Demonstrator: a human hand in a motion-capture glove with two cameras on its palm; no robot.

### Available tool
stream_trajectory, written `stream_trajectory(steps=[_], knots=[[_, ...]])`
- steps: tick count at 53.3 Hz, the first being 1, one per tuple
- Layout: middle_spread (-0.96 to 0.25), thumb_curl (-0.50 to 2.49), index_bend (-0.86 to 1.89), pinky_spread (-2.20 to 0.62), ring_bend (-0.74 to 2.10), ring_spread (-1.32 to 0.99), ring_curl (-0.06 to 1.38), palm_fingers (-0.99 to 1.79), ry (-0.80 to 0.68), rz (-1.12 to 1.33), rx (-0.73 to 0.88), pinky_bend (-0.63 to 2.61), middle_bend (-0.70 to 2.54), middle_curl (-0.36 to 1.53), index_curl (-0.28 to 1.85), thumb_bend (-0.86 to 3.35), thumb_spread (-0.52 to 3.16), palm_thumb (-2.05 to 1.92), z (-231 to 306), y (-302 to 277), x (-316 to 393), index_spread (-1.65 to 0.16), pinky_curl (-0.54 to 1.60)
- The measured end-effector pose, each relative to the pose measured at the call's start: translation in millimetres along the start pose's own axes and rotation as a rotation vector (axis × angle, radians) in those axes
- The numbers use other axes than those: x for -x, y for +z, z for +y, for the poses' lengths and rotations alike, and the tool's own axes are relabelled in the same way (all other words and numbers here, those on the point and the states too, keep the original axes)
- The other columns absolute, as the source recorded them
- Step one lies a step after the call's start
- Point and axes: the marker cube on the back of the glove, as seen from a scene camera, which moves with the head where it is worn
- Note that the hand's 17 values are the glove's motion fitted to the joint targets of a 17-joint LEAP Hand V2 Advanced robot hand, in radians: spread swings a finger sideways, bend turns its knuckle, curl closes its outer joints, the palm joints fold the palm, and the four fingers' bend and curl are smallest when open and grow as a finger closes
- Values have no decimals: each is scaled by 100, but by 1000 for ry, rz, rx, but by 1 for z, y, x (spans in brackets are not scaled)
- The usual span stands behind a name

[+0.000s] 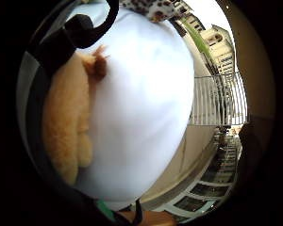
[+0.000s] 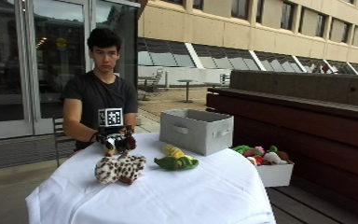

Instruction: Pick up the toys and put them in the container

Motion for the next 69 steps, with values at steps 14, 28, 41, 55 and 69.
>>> stream_trajectory(steps=[14,28,41,55,69], knots=[[-22,30,66,-39,91,-41,42,141,-96,80,-406,48,60,49,54,18,113,49,-7,-10,1,-18,32],[-13,46,85,-47,103,-28,45,137,-5,-31,-33,59,76,52,62,15,81,66,-70,-27,-22,-13,37],[-19,48,84,-47,123,-31,50,139,45,-72,-26,66,104,60,63,-3,93,43,-136,-153,12,-13,40],[-24,47,90,-46,130,-32,51,133,-44,-87,-165,73,116,63,67,-2,111,29,-188,-305,141,-15,42],[-24,48,93,-46,134,-31,51,131,-179,-43,-233,75,120,62,69,-2,118,25,-256,-294,250,-16,42]])
